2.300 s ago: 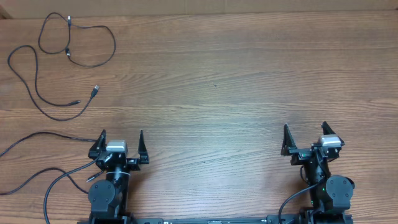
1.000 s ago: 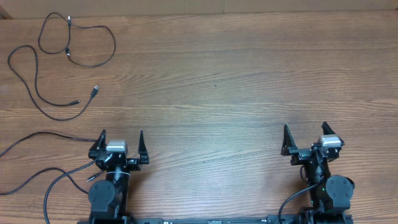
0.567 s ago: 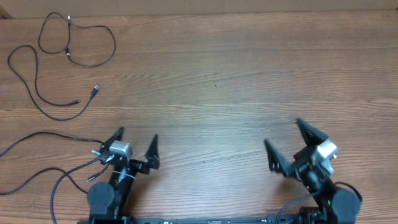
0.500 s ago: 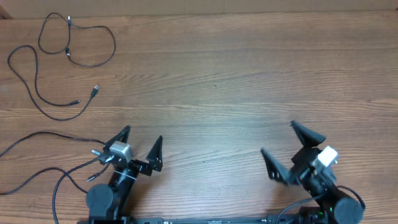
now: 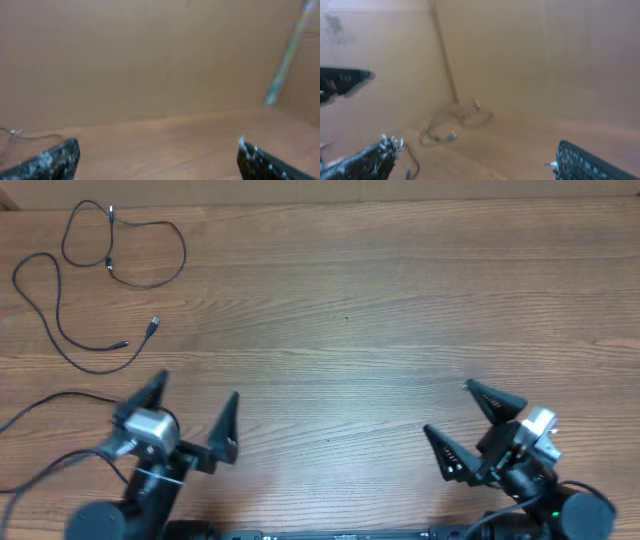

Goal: Untangle cables
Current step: 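Reach the left gripper toward the black cables on the left side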

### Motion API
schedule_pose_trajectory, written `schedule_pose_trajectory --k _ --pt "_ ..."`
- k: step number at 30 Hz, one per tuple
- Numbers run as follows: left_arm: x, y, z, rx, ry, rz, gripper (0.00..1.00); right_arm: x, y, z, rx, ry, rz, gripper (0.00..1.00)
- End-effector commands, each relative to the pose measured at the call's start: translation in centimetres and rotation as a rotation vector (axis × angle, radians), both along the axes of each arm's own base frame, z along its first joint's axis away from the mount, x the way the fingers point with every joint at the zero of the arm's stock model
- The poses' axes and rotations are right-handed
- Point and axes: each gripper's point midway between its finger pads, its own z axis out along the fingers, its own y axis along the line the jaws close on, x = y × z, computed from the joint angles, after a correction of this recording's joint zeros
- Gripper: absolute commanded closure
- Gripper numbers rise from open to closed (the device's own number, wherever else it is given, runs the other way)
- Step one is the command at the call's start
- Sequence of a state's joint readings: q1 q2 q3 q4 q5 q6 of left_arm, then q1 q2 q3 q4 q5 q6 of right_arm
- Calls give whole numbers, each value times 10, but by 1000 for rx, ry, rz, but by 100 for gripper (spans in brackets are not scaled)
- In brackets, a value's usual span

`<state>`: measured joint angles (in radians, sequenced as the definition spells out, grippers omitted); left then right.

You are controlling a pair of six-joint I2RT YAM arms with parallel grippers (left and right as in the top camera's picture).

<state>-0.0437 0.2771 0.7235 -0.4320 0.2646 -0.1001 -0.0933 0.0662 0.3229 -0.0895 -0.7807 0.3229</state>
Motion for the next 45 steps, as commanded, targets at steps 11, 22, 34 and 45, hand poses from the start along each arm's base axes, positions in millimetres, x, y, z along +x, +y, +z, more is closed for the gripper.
schedule_pose_trajectory --k 11,22,34,45 --pt "87 6 -20 -126 771 92 0 45 -12 29 -79 586 1 0" --pt "114 152 -128 -571 1149 677 0 83 -8 -70 -49 1121 -61 0" --pt "70 271 -247 -667 1438 1244 0 110 21 -129 -211 1256 -158 0" --pt "80 297 -326 -664 1533 1269 21 119 25 -122 -193 1211 -141 0"
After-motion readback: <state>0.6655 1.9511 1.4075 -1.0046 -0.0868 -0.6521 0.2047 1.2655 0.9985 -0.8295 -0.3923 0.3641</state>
